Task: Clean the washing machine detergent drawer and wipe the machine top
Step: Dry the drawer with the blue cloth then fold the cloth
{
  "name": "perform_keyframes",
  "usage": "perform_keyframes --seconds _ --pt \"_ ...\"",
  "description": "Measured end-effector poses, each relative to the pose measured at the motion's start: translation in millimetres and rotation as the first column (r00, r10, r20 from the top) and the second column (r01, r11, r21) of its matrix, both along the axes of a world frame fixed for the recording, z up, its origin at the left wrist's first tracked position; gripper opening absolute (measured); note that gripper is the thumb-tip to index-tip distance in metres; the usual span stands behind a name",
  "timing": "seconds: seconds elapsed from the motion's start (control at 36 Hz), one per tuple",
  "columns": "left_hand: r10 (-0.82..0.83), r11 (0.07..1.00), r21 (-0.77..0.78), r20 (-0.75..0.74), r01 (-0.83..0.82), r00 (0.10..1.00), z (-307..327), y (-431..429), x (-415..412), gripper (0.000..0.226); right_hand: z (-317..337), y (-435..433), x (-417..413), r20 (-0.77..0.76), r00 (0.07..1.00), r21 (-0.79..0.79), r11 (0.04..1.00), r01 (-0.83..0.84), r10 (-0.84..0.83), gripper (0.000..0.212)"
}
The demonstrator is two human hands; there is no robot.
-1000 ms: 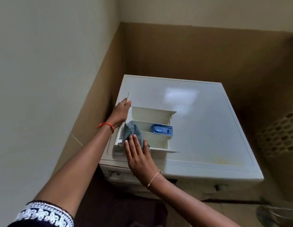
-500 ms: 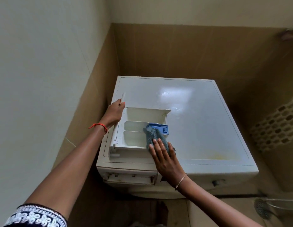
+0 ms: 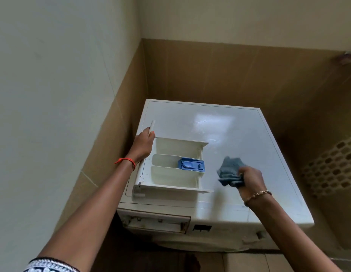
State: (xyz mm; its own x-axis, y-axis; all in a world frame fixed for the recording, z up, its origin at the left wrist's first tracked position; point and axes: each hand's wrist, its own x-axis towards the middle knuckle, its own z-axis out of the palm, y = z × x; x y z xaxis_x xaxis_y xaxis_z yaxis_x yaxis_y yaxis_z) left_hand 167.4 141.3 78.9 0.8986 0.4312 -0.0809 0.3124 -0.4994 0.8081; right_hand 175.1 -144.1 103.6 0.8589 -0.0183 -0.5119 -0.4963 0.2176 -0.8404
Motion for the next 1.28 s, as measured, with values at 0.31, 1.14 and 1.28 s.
perform_keyframes --seconds 0.31,1.14,1.28 --pt "0.002 1.000 0.013 -0.004 -0.002 1.000 0.1 0.9 1.0 0.028 -41.7 157.7 -45.3 0.223 0.269 -0.922 0.292 -0.254 0.937 0.074" --pt "-0.027 1.000 0.010 -0.011 0.027 1.000 -1.8 4.6 1.3 0.032 -64.6 28.3 16.7 -0.026 0.187 -0.994 -0.005 -0.110 0.982 0.085" --pt "-0.032 0.999 -0.031 -0.016 0.031 0.999 -0.9 3.1 0.6 0.027 -72.2 22.7 21.1 0.041 0.227 -0.982 0.080 -0.168 0.973 0.084"
